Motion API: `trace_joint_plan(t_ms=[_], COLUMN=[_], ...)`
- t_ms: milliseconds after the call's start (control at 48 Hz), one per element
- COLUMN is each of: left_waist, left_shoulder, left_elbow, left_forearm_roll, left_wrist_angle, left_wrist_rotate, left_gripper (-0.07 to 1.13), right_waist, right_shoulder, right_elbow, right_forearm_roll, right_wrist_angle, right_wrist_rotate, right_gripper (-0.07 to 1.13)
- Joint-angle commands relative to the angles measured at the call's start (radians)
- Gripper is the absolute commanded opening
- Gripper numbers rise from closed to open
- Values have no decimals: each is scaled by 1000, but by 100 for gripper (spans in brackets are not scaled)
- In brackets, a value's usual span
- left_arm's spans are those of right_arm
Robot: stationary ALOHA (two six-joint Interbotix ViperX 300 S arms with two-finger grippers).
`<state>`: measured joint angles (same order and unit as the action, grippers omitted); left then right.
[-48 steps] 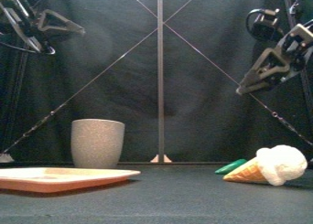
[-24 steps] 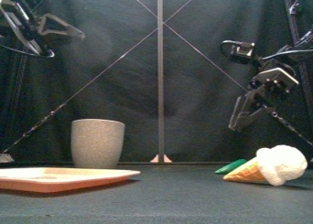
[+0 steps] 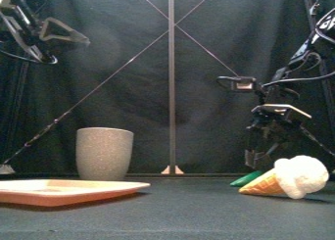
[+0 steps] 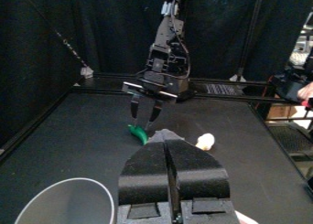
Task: Pick the green pepper then place it in the grey bowl
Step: Pick the green pepper
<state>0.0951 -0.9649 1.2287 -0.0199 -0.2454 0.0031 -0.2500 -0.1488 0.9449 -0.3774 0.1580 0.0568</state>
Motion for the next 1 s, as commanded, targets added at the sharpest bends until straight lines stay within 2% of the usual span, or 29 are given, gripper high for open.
trace_joint_plan(t_ms=[21, 479, 667, 1000], left_waist=[2, 9, 9, 9], left_shoulder=[5, 0, -2, -2], left_elbow=[-11, -6, -5, 5], left_forearm_roll=[-2, -2, -2, -2], left_wrist_angle=[-3, -3, -3, -3], left_wrist_rotate=[2, 2, 0, 0], left_gripper=[8, 8, 8, 8], right_waist=[-3, 9, 9, 12], right_shoulder=[9, 114, 114, 114], right_elbow=[-34, -60, -66, -74], right_forearm_roll=[-9, 3, 37, 92], right_wrist_angle=[2, 20, 21, 29], right_wrist_rotate=[3, 11, 15, 18], right_gripper=[79, 78, 77, 59])
